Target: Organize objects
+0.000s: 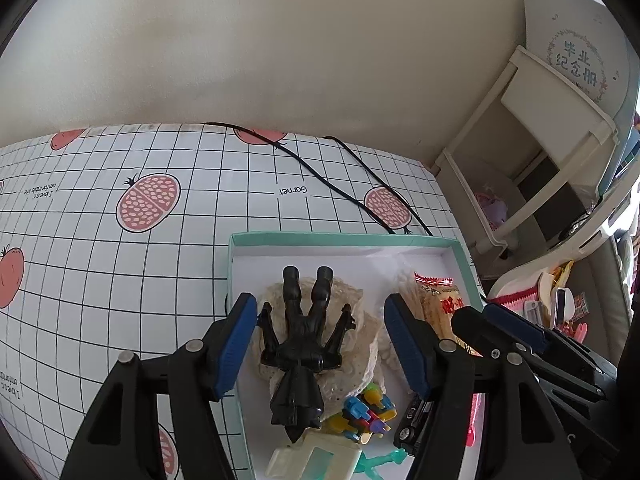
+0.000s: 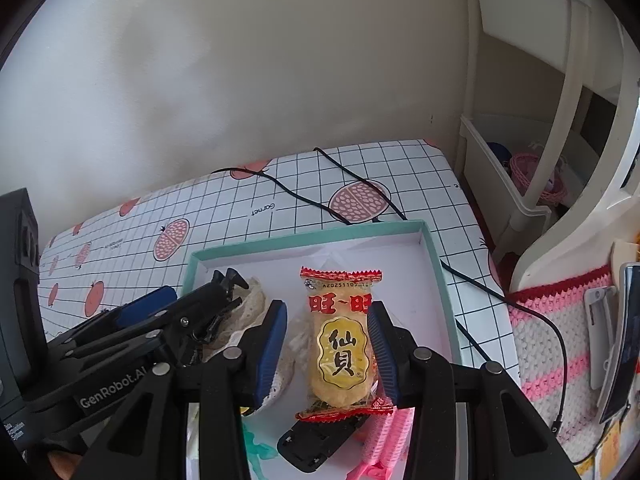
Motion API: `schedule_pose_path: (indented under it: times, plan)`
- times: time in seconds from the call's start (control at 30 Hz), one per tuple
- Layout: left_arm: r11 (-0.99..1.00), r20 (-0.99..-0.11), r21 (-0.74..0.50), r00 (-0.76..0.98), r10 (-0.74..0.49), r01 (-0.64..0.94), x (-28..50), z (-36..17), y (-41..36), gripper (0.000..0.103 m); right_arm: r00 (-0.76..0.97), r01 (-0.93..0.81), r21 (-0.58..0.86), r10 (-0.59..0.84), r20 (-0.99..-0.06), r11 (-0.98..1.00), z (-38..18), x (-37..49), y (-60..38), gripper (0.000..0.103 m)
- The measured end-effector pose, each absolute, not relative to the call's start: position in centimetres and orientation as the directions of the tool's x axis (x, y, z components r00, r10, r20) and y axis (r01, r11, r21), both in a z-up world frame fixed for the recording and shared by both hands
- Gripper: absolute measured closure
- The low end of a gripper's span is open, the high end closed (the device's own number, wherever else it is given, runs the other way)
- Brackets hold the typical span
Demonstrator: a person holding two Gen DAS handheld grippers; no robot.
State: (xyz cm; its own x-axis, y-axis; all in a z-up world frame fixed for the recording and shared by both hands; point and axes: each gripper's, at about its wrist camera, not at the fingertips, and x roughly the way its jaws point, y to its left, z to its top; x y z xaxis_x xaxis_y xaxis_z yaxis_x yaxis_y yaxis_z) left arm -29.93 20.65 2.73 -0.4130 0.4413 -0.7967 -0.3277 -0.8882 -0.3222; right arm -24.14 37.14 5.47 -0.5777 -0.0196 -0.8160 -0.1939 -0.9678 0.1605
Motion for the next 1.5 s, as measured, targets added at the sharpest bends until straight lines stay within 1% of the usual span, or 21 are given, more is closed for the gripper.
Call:
schedule_pose_path:
  times: [0.23, 0.4, 0.43, 0.47, 0.53, 0.6, 0.63, 0.73, 0.77, 0.83, 0.93, 1.17, 1.5]
  plan:
    - [-0.896, -0.79, -0.32, -0.436, 0.432, -0.308, -30.1, 3.2, 19.6, 0.035, -0.579, -0.207, 0.168, -0.017, -0.815, -0.964, 5.4, -24.0, 37.5, 0.057]
    - [-0.942, -0.813, -0.237, -0.483, 0.326, -0.237, -30.5, 2.9, 18.4, 0.035, -0.571, -0.217, 0.171, -0.017, -0.821, -0.961, 5.0, -24.1, 37.8, 0.057]
    - [-0.95, -0.818, -0.219, -0.49, 0.302, -0.22, -30.6, 2.8, 18.1, 0.034, -0.572, -0.218, 0.175, -0.02, -0.82, -0.96, 4.9, -24.1, 37.8, 0.054]
    - [-0.958, -0.822, -0.2, -0.496, 0.278, -0.206, -30.7, 2.7, 17.8, 0.032, -0.573, -0.219, 0.182, -0.024, -0.819, -0.959, 4.8, -24.1, 37.9, 0.043]
    - [-0.97, -0.83, -0.165, -0.506, 0.234, -0.178, -30.8, 2.4, 17.4, 0.027, -0.579, -0.217, 0.195, -0.034, -0.814, -0.957, 4.7, -24.1, 37.9, 0.031]
    - [-0.977, -0.835, -0.144, -0.511, 0.206, -0.158, -31.0, 2.2, 17.0, 0.022, -0.58, -0.216, 0.196, -0.036, -0.814, -0.957, 4.6, -24.2, 37.9, 0.029]
    - [-0.979, -0.836, -0.14, -0.512, 0.197, -0.149, -31.0, 2.1, 16.8, 0.02, -0.579, -0.215, 0.195, -0.036, -0.815, -0.957, 4.6, -24.2, 37.8, 0.026]
    - [-0.984, -0.84, -0.125, -0.514, 0.174, -0.129, -31.1, 1.8, 16.4, 0.019, -0.577, -0.214, 0.197, -0.038, -0.816, -0.957, 4.4, -24.3, 37.7, 0.019]
    - [-0.985, -0.841, -0.119, -0.515, 0.167, -0.125, -31.1, 1.7, 16.3, 0.015, -0.576, -0.216, 0.198, -0.039, -0.816, -0.956, 4.4, -24.3, 37.7, 0.014]
    - [-0.988, -0.84, -0.105, -0.522, 0.148, -0.111, -31.1, 1.6, 16.1, 0.007, -0.575, -0.217, 0.2, -0.041, -0.817, -0.955, 4.3, -24.3, 37.8, 0.01]
    - [-0.992, -0.837, -0.093, -0.533, 0.125, -0.088, -31.2, 1.6, 15.8, 0.007, -0.573, -0.22, 0.193, -0.034, -0.819, -0.956, 4.2, -24.4, 37.7, 0.002]
    - [-0.996, -0.832, -0.082, -0.548, 0.087, -0.033, -31.4, 1.7, 14.5, 0.007, -0.569, -0.215, 0.178, -0.024, -0.822, -0.96, 4.0, -24.6, 37.6, 0.001]
    - [-0.998, -0.817, -0.07, -0.573, 0.063, -0.01, -30.7, 2.9, 13.1, 0.007, -0.584, -0.197, 0.171, -0.024, -0.812, -0.965, 4.8, -24.5, 36.7, 0.001]
